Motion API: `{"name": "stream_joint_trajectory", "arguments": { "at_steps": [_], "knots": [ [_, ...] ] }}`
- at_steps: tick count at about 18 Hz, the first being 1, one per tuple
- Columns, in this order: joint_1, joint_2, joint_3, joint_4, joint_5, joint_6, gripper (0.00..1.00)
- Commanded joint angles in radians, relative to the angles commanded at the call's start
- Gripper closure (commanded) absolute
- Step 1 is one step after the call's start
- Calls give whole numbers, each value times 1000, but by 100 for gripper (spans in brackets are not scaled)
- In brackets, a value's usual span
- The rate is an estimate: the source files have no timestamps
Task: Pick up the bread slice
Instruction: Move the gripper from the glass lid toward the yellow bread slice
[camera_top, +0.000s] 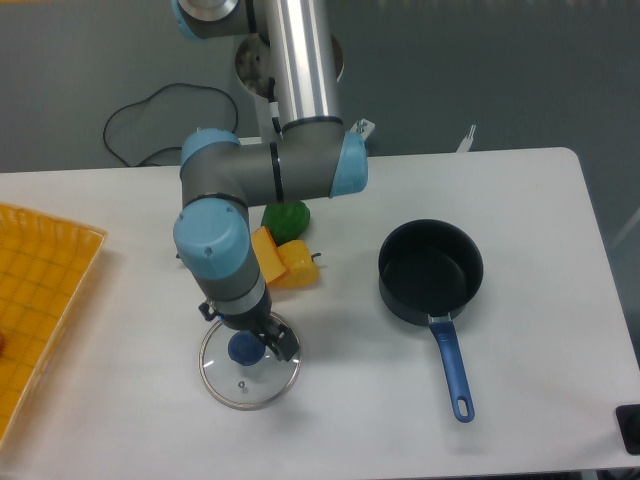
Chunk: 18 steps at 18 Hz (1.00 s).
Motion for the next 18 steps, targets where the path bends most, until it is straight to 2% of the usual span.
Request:
{"name": "stream_joint_trajectory", "arguments": {
  "at_steps": [5,9,13,14,17,18],
  "knots": [
    [-5,3,-32,-2,5,11,0],
    [-3,14,-101,-2,5,8,0],
    [-5,26,-130,-3,2,-29,0],
    [-5,29,-133,-15,0,-44,0],
    [-6,44,-135,-106,5,-74,0],
    [-5,51,-141,-110,0,-77,0]
  ]
}}
